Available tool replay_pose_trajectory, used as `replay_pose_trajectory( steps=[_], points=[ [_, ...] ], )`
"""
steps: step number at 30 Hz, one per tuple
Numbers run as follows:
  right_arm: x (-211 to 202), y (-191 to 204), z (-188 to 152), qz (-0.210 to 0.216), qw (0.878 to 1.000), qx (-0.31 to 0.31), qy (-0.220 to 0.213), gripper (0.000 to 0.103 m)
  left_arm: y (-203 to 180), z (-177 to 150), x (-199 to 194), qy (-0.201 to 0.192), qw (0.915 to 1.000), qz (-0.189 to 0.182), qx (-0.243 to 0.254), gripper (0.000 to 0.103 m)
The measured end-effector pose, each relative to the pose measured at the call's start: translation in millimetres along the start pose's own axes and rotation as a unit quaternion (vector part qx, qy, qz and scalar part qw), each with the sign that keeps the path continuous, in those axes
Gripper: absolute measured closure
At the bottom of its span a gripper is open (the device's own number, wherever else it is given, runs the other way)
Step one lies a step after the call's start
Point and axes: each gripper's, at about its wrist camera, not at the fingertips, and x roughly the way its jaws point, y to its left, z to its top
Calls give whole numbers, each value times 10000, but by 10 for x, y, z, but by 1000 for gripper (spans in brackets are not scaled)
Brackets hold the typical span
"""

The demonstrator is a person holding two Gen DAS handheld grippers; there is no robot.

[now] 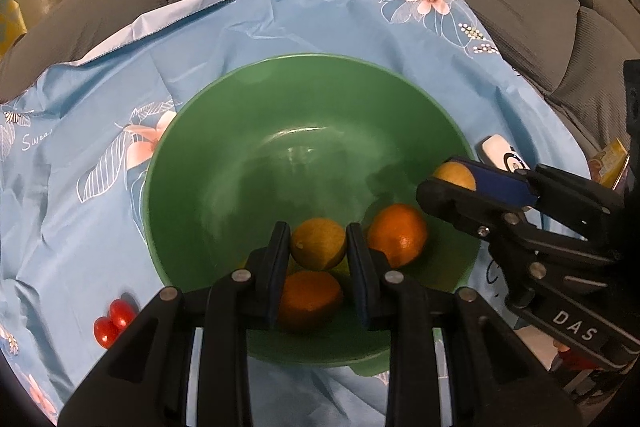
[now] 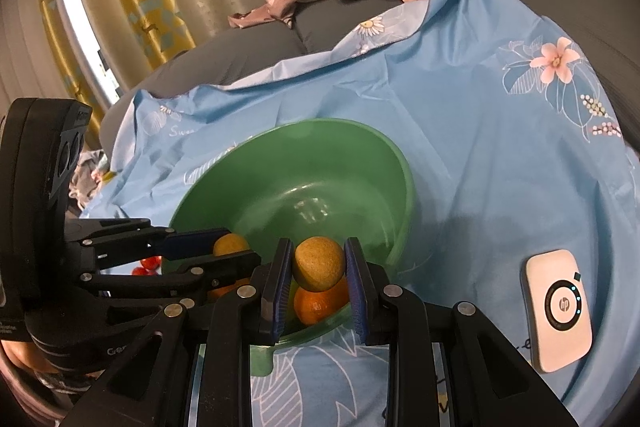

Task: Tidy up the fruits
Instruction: 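Lower both fruits into the green bowl and open both tools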

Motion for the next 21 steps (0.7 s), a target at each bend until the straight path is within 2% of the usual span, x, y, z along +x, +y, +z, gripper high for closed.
replay_pose_trajectory(
  steps=[11, 12, 15, 21],
  points=[
    [23, 49, 0, -49, 9999, -21, 131, 75, 79, -30, 24, 61, 9999, -5, -141, 74],
    [23, 57, 1, -61, 9999, -29, 152, 75, 90, -33, 16, 52, 9999, 6, -156, 71],
    [24, 80, 0, -94, 9998, -38, 187, 75, 114, -36, -11, 12, 9998, 52, -204, 50],
    [-9, 145, -10, -176, 9995, -75, 262, 75, 136, -75, -112, -61, 9996, 82, -260, 43]
  ],
)
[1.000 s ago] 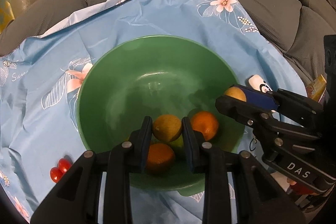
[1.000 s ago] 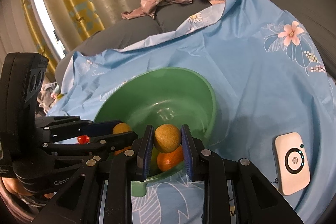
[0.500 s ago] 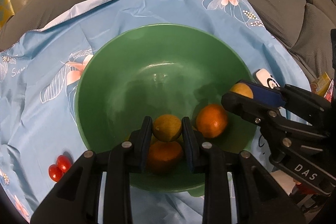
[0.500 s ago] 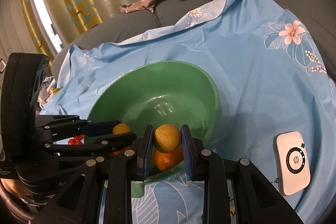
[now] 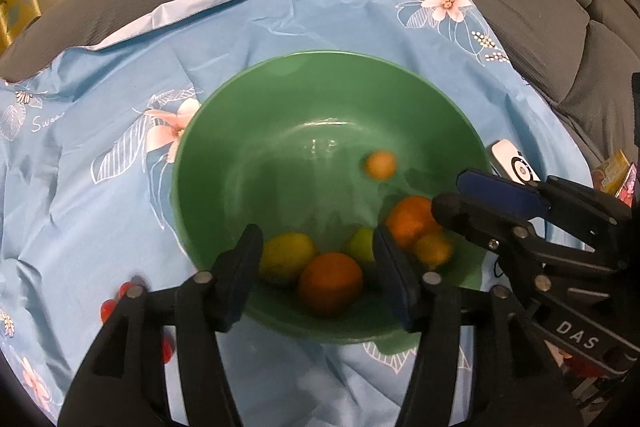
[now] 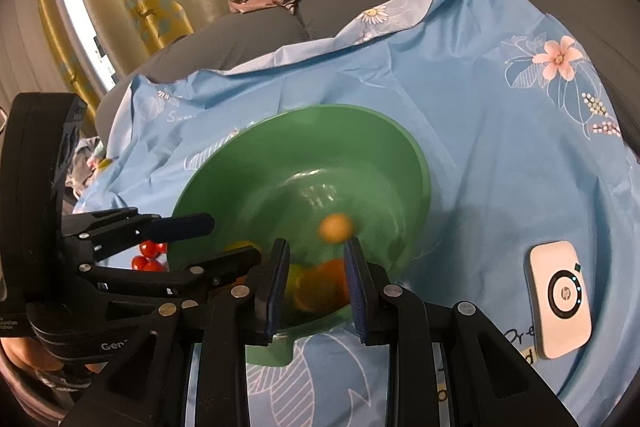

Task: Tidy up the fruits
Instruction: 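Lower both fruits into the green bowl and open both tools, then move both tools back from the bowl toward the cherry tomatoes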

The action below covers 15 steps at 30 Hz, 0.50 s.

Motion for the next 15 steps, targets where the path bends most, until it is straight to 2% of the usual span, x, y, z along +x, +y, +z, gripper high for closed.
replay_pose_trajectory(
  steps=[8, 15],
  points=[
    [-176, 113, -60, -53, 9999, -9, -94, 73, 104, -229, -346, -213, 9995, 165, -183, 27],
    [-357, 315, -130, -25, 9997, -164, -184, 67, 263, -547, -667, -321, 9979, 286, -493, 20]
  ],
)
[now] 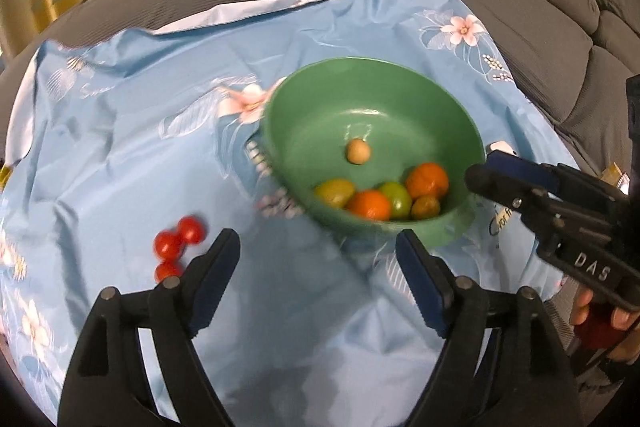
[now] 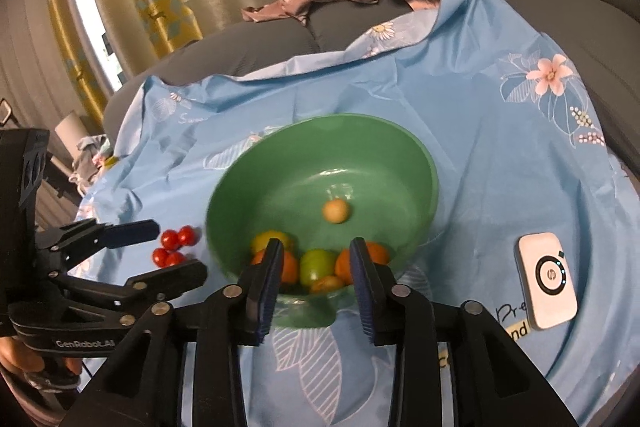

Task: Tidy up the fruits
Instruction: 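Move both tools back from the bowl toward the cherry tomatoes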

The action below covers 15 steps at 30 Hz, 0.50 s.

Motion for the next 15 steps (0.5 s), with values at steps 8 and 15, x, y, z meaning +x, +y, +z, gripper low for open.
replay_pose_trajectory(
  steps=[8, 15],
  points=[
    [-151, 271, -45, 45, 9996, -279, -47, 67, 257, -307, -372, -234, 9983, 219, -488, 10],
    [-203, 542, -119, 112, 9983, -579, 3, 67, 499, -634, -532, -151, 9956, 225, -894, 1]
  ],
)
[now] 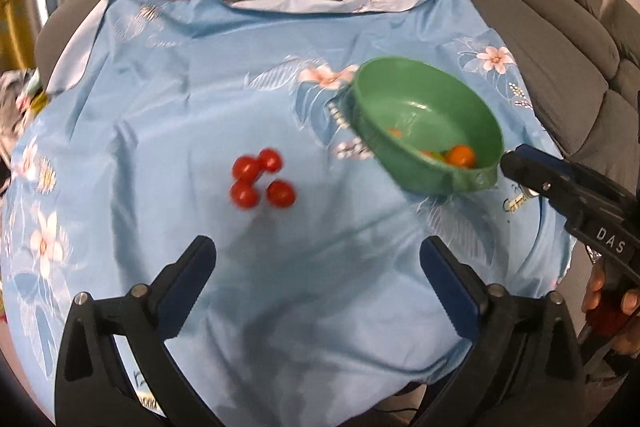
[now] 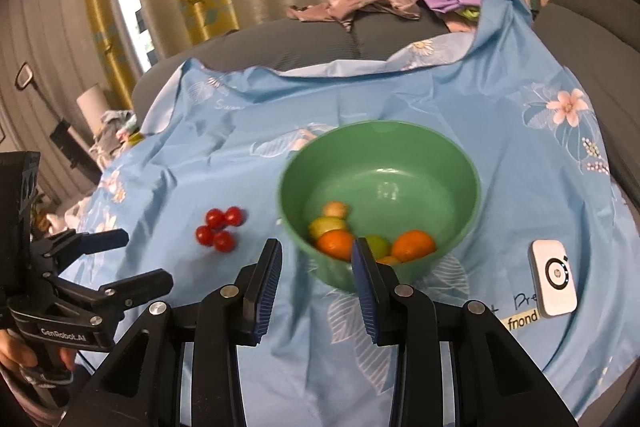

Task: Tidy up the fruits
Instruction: 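Move both tools back from the bowl toward the cherry tomatoes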

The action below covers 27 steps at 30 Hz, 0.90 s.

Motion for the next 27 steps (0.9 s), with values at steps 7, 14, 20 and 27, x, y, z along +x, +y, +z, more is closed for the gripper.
replay_pose_trajectory(
  steps=[7, 14, 20, 27],
  points=[
    [26, 289, -39, 126, 9995, -276, 106, 67, 357, -227, -140, 43, 9987, 71, -503, 1],
    [98, 563, -75, 247, 9978, -557, 248, 66, 608, -440, -239, 82, 9969, 91, -779, 1],
    [175, 677, -100, 278, 9966, -670, 384, 67, 763, -526, -253, 123, 9951, 49, -981, 1],
    [277, 775, -112, 294, 9953, -759, 518, 66, 844, -558, -200, 195, 9935, -72, -1123, 1]
  ],
)
